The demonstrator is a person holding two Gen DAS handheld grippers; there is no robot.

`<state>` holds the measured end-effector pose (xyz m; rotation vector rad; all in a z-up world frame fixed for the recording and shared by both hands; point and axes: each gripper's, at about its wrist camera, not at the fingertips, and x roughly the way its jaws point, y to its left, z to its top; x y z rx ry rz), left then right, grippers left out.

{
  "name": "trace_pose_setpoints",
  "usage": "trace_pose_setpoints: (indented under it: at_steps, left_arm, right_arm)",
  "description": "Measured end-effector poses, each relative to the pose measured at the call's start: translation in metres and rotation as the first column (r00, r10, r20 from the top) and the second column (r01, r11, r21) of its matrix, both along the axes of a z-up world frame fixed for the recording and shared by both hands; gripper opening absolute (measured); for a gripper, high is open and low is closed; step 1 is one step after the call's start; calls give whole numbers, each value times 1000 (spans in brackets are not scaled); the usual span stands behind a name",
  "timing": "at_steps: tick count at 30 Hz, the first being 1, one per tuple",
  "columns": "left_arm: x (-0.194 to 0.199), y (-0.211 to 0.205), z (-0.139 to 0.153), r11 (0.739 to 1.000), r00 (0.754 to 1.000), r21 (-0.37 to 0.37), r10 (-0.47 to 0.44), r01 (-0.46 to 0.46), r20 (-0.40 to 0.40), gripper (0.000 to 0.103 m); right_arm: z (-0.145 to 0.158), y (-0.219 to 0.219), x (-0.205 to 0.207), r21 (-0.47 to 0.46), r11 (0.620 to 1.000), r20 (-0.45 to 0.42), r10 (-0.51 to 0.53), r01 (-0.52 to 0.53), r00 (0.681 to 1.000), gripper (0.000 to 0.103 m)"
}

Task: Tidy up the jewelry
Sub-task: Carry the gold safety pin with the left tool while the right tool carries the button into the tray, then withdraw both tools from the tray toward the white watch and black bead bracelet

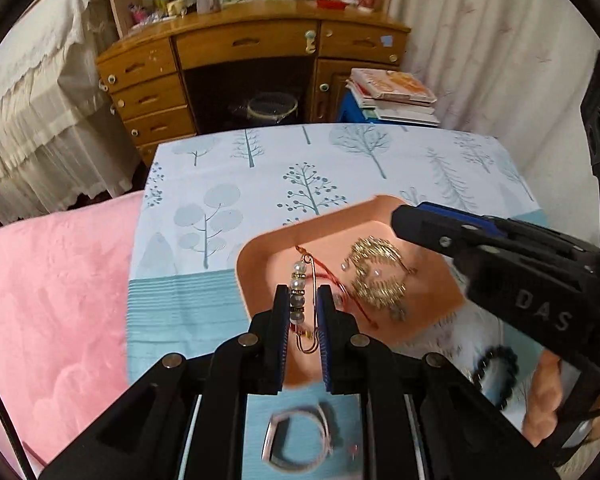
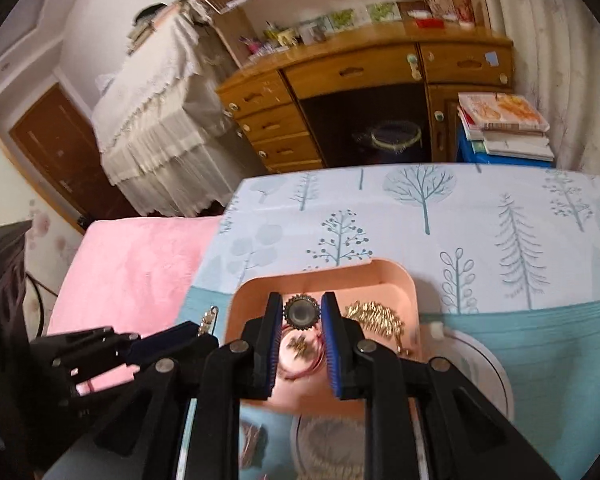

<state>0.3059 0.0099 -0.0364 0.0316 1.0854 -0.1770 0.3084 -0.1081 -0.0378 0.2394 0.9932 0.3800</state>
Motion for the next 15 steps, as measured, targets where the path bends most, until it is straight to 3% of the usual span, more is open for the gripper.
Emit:
trace_pose_setpoints:
  at_steps: [2,4,6,11,15]
  left_arm:
    - [11,2,-10,1000,1000,-15,21,-21,-11,17]
    - [17,2,-17,1000,1000,-20,22,-23,-13,28]
    - [17,1,-20,1000,1000,-8,16,-16,2,46]
    - [-3,-2,-15,999,997,42,-1,-3,75,48]
    - [-30,-1,-5,999,991,49,-3,-4,135,57]
  right_arm:
    - [-8,0,11,8,1000,-13,-18,18,1000,20]
    - [-15,-1,18,20,999,-31,-25,26,999,22]
    - [-20,-2,17,31,999,-39,-28,29,999,23]
    - [-21,-7,-2,47,998,-21,-31,32,999,23]
    - [-16,-12,-31,54,998,7,-30,29,1000,23]
